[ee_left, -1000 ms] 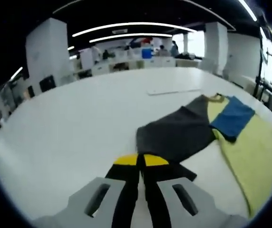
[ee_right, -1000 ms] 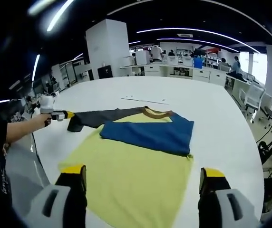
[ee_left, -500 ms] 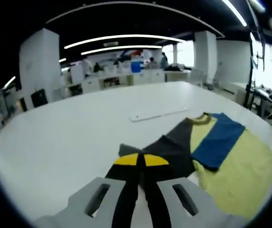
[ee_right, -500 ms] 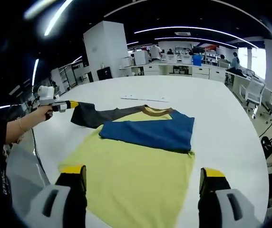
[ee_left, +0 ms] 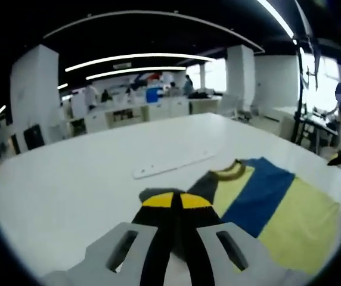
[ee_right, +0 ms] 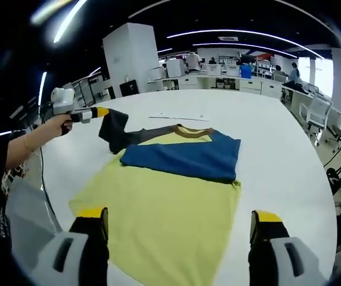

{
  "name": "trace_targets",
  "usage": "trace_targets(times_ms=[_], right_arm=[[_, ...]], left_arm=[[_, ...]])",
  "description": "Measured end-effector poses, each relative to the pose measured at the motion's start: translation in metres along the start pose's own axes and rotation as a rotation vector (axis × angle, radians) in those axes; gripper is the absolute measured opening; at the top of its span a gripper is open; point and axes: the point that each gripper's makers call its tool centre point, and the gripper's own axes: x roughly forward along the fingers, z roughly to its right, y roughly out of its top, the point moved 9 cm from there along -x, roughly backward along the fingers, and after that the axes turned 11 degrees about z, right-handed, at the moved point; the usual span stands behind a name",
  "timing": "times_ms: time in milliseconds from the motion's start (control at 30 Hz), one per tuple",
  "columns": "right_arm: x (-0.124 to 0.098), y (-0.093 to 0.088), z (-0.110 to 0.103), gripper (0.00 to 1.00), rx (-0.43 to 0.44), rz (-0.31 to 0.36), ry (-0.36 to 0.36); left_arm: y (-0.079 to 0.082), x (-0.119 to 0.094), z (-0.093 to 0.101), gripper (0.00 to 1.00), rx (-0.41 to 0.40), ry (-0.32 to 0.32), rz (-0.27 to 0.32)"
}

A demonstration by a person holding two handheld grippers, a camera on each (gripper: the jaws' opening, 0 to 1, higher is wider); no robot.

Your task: Fold the garment on the visible template until the final outline fits inside the template.

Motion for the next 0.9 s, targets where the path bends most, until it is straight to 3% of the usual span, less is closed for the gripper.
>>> trace_targets(times_ms=[433,900], right_arm=[[0.0,-0.006,0.007,0.99,0.002,-0.008,-0.025],[-0.003,-0.018,0.017,0.98,0.021,-0.024,-0.057]], left_arm=[[0.006,0.035,0.048,0.0,-0.034,-0.082,0.021],[-0.013,0.057,0.098,0.0,-0.076,-0.156,0.007]])
